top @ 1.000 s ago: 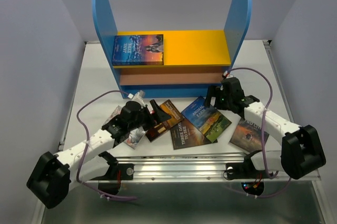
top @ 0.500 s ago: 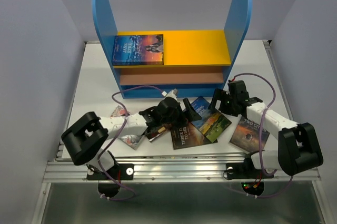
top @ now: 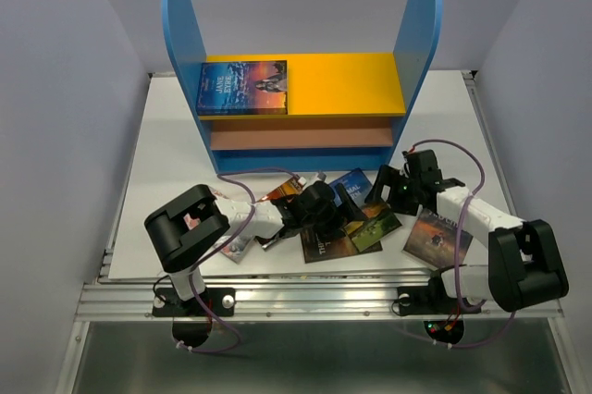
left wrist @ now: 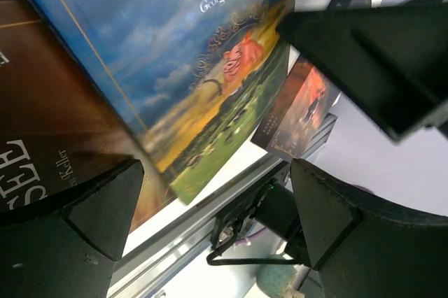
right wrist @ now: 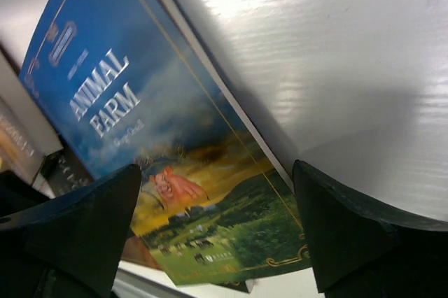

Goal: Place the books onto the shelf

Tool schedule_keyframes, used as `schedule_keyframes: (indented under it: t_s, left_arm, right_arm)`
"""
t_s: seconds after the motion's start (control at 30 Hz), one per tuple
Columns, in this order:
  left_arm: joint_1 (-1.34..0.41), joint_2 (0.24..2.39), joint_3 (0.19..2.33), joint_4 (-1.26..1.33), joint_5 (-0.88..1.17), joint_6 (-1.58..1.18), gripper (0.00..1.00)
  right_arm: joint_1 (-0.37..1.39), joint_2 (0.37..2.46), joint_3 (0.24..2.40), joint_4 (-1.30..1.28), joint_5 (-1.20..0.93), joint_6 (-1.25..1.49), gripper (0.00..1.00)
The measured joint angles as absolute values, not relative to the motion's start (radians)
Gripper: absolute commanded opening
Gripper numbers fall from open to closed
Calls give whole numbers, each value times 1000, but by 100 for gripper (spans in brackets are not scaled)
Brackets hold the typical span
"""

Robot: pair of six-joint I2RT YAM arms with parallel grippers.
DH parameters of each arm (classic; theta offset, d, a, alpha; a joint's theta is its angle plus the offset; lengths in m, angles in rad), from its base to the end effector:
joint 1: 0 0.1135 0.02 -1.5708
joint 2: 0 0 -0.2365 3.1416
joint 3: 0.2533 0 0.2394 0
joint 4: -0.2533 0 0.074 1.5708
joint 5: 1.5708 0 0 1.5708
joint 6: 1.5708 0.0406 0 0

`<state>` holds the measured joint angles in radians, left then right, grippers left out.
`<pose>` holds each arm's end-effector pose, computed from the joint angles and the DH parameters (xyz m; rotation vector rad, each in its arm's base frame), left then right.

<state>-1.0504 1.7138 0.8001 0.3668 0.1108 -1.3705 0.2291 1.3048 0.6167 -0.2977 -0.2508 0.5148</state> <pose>0.1654 -0.2976 0.1413 -0.3257 2.5132 -1.3815 0.2290 0.0638 0.1464 0.2749 2.6108 0.5952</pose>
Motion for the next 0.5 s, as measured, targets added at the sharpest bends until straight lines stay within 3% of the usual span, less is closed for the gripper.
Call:
schedule_keyframes:
  t_s: [0.03, 0.13, 0.27, 0.3, 0.5]
  left_arm:
    - [-1050, 1714, 800, 366, 106, -1378, 98]
    - [-1050, 1712, 801, 353, 94, -1396, 98]
    - [-1050, 1707, 801, 339, 85, -1407, 98]
    - [-1050, 1707, 801, 337, 84, -1409, 98]
    - [-1050, 1704, 801, 324, 86, -1423, 98]
  right_arm:
    - [228, 1291, 610, -299, -270, 514, 82]
    - [223, 1245, 606, -306, -294, 509, 70]
    - [207, 1213, 606, -306, -328, 503, 63]
    - [204, 1211, 606, -305, -335, 503, 56]
    - [188, 1206, 606, -304, -368, 485, 52]
